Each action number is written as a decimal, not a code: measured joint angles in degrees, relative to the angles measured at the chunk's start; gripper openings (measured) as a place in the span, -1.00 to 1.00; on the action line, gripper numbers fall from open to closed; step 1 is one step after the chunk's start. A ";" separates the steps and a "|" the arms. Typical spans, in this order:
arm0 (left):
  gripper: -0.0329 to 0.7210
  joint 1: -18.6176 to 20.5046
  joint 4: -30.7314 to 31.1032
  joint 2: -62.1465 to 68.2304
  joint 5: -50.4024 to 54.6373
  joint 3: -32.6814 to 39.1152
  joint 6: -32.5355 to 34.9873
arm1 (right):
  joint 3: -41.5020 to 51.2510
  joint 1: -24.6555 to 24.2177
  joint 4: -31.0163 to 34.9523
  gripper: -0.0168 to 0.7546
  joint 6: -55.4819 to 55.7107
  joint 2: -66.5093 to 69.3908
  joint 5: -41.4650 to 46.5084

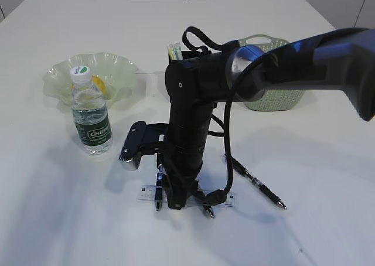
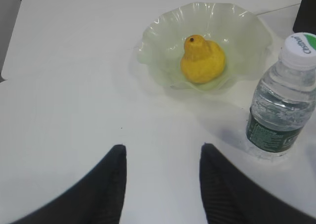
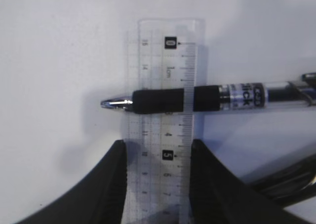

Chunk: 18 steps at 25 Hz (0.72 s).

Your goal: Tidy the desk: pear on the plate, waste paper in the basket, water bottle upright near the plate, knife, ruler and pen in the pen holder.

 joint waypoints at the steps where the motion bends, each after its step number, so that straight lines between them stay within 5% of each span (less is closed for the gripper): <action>1: -0.01 0.00 0.00 0.00 0.00 0.00 0.00 | 0.00 0.00 0.00 -0.24 0.04 0.00 0.11; 18: -0.01 0.00 0.00 0.00 0.00 0.00 0.00 | -3.99 0.00 -1.68 -0.24 0.36 0.29 4.53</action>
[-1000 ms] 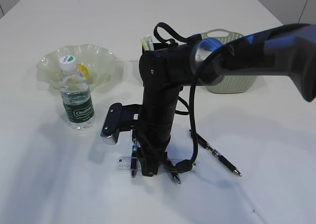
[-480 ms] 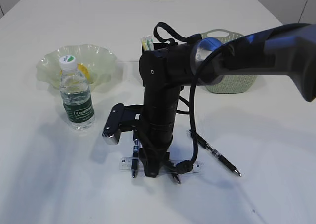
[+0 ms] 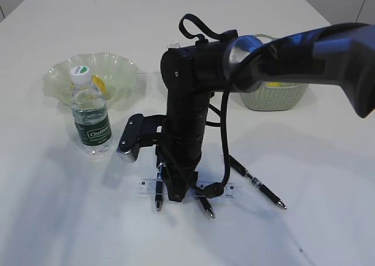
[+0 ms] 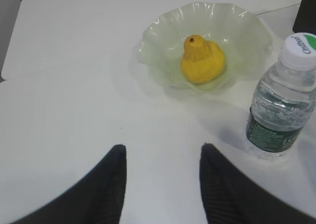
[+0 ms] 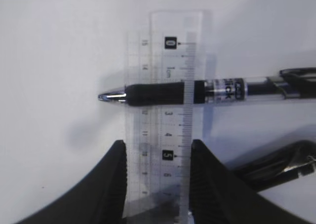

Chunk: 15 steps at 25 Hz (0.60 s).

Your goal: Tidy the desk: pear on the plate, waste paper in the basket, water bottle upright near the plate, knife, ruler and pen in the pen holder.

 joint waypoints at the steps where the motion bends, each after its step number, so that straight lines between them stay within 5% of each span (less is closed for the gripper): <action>1: -0.01 0.00 0.00 0.00 0.00 0.00 0.00 | -0.28 0.00 0.00 -0.24 0.00 0.00 0.38; 15: -0.01 0.00 0.00 0.00 0.00 0.00 0.00 | -3.10 0.00 -0.45 -0.24 3.40 0.10 3.21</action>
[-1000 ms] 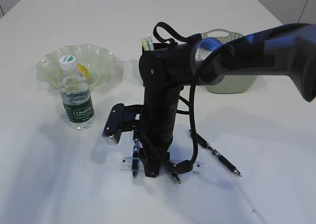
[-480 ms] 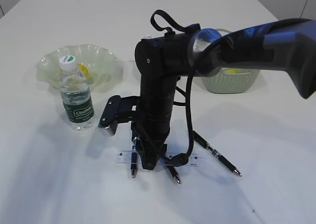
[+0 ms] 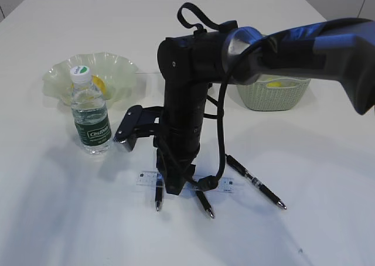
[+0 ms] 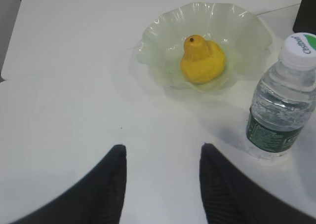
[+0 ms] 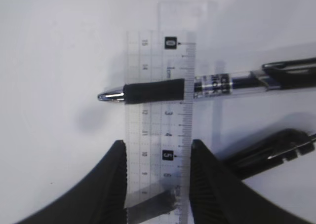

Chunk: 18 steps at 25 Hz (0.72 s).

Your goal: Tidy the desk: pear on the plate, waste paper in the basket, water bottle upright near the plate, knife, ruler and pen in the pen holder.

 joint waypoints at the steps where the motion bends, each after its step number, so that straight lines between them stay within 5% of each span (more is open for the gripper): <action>1: -0.01 0.00 0.00 0.00 0.00 0.00 0.00 | -0.64 0.00 0.00 -0.24 0.28 0.00 0.13; 18: -0.01 0.00 0.00 0.00 -0.35 0.00 0.00 | -10.92 0.00 -0.28 -0.24 3.15 0.00 2.38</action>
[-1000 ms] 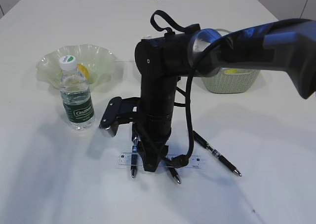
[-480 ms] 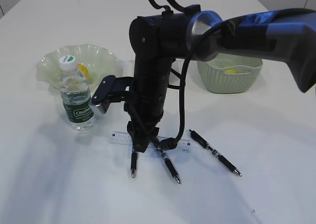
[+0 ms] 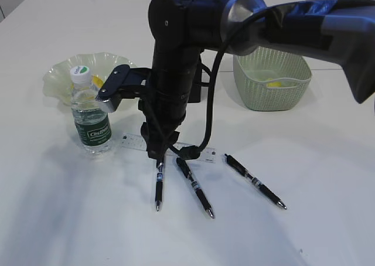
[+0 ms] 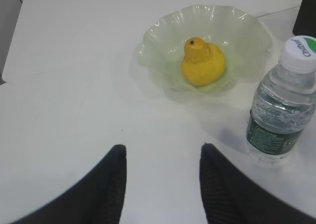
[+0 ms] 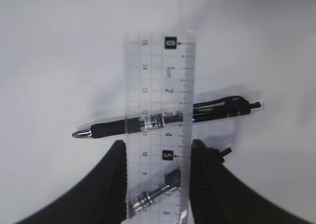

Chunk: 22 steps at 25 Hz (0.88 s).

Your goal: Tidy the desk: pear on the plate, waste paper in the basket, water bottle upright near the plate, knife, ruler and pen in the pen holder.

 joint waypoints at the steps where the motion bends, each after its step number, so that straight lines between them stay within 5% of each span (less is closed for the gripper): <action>1: -0.01 0.00 0.00 0.00 0.00 0.00 0.00 | -0.22 0.00 -0.14 -0.24 0.00 0.00 0.00; 22: -0.01 0.00 0.00 0.00 -1.25 0.00 0.00 | -1.38 0.00 -9.76 -0.24 13.68 0.02 0.02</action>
